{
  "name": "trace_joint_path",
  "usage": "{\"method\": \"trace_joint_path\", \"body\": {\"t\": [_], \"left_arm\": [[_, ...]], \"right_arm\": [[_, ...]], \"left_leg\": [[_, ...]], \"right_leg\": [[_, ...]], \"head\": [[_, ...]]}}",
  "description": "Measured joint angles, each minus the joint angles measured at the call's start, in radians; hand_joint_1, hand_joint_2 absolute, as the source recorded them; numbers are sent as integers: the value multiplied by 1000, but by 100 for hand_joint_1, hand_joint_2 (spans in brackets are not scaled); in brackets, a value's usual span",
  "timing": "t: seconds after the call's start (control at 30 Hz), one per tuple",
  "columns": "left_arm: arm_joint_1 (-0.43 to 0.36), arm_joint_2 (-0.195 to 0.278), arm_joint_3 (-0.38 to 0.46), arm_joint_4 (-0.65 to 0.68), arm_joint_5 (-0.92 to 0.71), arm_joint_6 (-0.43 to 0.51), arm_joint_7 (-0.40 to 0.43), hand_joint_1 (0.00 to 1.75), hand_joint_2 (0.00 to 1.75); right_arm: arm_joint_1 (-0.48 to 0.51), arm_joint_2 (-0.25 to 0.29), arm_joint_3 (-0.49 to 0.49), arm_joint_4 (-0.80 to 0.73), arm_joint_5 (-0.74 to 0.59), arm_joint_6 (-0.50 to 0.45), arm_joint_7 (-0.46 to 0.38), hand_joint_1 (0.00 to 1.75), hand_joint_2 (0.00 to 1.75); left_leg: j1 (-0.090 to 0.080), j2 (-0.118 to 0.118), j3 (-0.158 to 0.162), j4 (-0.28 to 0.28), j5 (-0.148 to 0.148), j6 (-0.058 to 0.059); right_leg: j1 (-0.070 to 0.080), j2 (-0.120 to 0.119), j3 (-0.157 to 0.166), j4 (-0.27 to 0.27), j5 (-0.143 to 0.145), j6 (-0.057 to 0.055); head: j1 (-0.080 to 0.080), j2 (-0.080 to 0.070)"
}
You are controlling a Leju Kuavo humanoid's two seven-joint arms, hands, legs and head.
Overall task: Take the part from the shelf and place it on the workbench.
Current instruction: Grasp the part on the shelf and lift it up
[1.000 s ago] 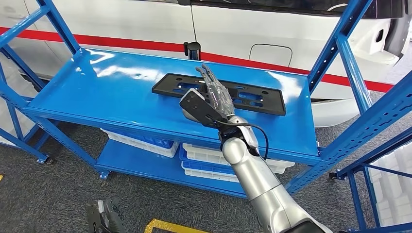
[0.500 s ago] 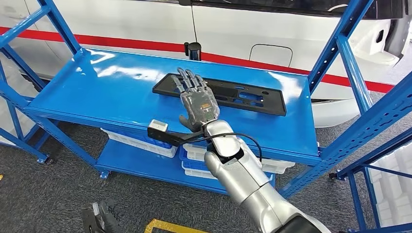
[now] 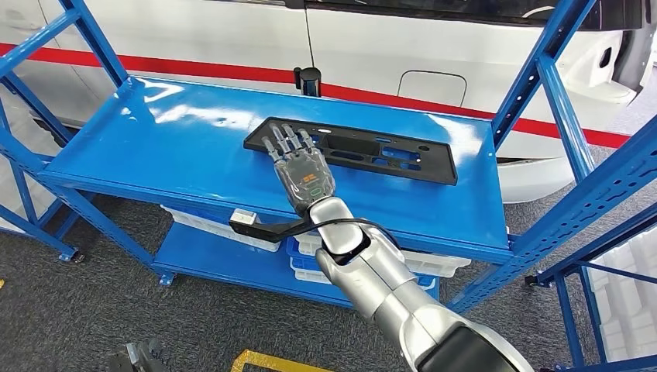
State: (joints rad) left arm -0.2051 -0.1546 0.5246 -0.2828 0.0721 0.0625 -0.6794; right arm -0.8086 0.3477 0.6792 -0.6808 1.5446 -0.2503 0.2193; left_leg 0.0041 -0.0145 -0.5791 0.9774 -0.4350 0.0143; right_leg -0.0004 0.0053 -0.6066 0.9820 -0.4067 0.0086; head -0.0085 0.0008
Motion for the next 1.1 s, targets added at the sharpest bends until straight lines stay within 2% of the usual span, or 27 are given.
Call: {"method": "trace_joint_path", "body": {"t": [0.33,0.6,1.1], "left_arm": [[51,25,2,24,-3,1,-9,0,0],[62,48,2,41,-6,-10,-9,0,0],[86,107,-2,66,-7,-54,-9,0,0]], "right_arm": [[-76,-1,23,180,-41,-3,56,0,175],[-111,-7,6,257,-28,-5,87,0,175],[-131,-144,-125,311,26,7,140,0,175]], "left_leg": [[0,0,0,0,0,0],[0,0,0,0,0,0],[0,0,1,0,0,0]], "right_leg": [[0,0,0,0,0,0],[0,0,-1,0,0,0],[0,0,0,0,0,0]], "head": [[0,0],[0,0],[0,0]]}}
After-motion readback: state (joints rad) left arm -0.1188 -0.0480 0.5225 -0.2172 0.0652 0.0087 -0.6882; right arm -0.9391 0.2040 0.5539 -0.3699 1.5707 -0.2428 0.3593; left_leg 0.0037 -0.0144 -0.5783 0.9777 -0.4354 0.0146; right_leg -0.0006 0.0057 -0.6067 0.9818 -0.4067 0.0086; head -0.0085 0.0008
